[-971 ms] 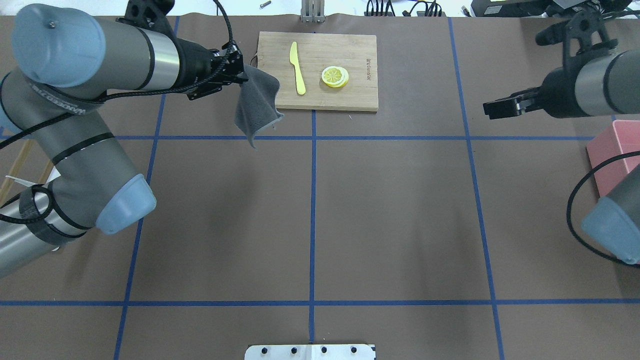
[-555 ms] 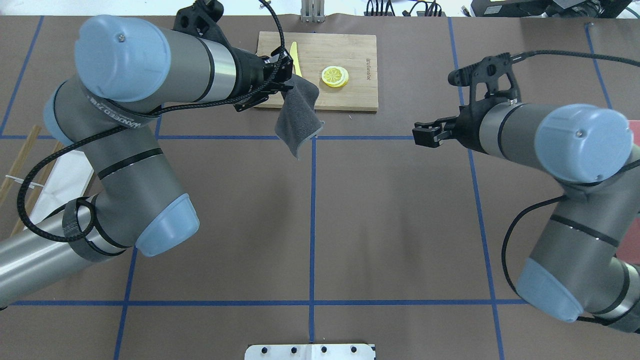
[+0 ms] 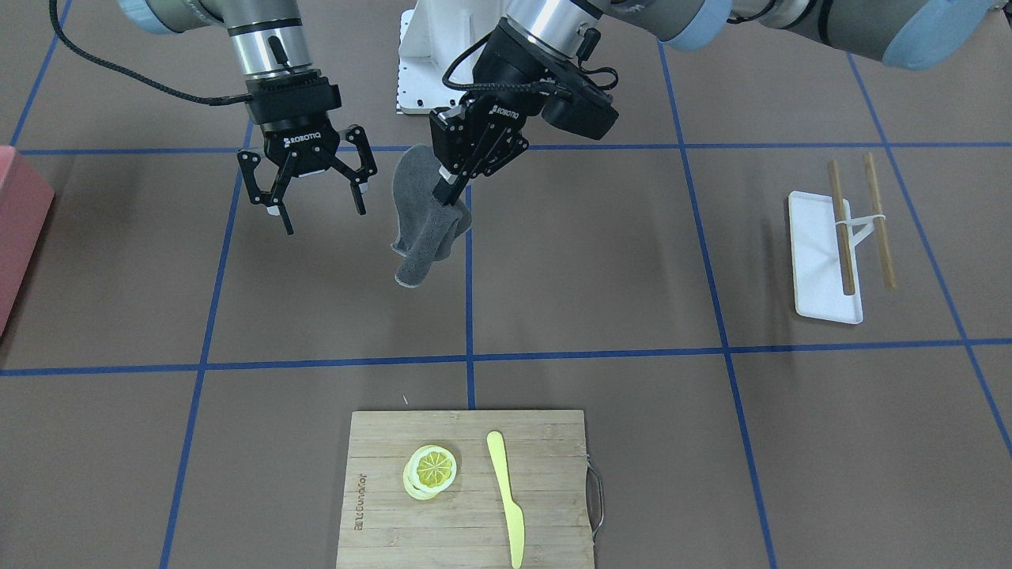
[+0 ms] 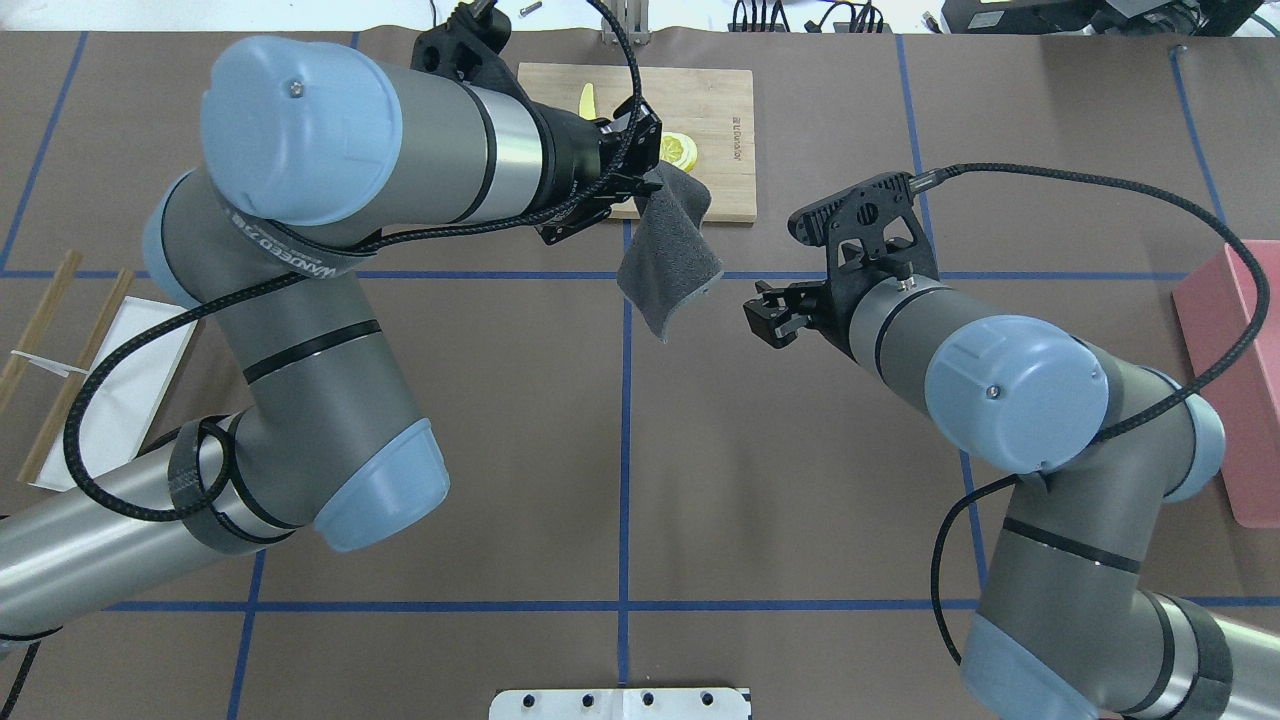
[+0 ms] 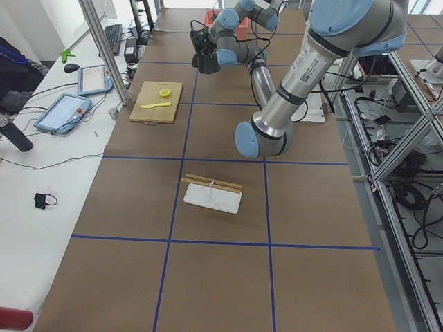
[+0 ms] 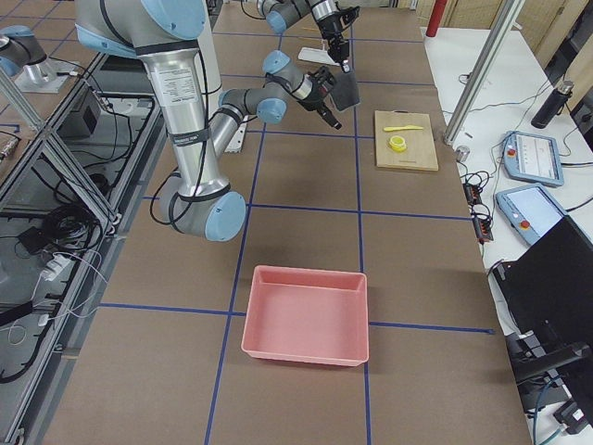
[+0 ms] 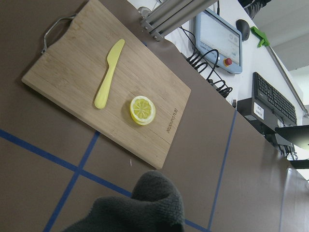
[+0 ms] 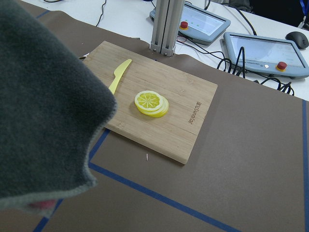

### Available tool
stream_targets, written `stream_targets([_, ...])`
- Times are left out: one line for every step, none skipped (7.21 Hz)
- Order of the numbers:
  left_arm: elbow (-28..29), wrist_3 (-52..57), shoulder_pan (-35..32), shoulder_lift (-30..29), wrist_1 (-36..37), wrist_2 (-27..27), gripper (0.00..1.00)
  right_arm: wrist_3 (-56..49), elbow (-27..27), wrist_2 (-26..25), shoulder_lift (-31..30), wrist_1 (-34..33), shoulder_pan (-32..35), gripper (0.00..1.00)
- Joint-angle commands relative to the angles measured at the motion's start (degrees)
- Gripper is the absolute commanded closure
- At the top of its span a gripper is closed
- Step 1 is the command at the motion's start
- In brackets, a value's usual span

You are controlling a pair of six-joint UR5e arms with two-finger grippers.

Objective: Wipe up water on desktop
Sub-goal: 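Grasp the hanging cloth with the right gripper beside the left gripper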

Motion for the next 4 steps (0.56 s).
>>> stream_targets([-0.3,-2.3,1.6,-1.8,0.0,0.1,1.00,0.0,0.0,-6.0,0.8,-1.0,-4.1,0.07])
stream_targets([-0.6,-2.4,2.4,-1.9,0.0,0.2,1.00,0.0,0.0,-7.0,0.9,-1.0,-5.0,0.08])
stream_targets([-0.6,-2.6,2.5,-2.1,0.0,0.2,1.00,0.0,0.0,-8.7,1.0,-1.0,-6.4,0.08])
stream_targets([-0.5,-2.6,2.6,-2.0,0.0,0.2,1.00,0.0,0.0,-8.8,1.1,-1.0,-6.6,0.22])
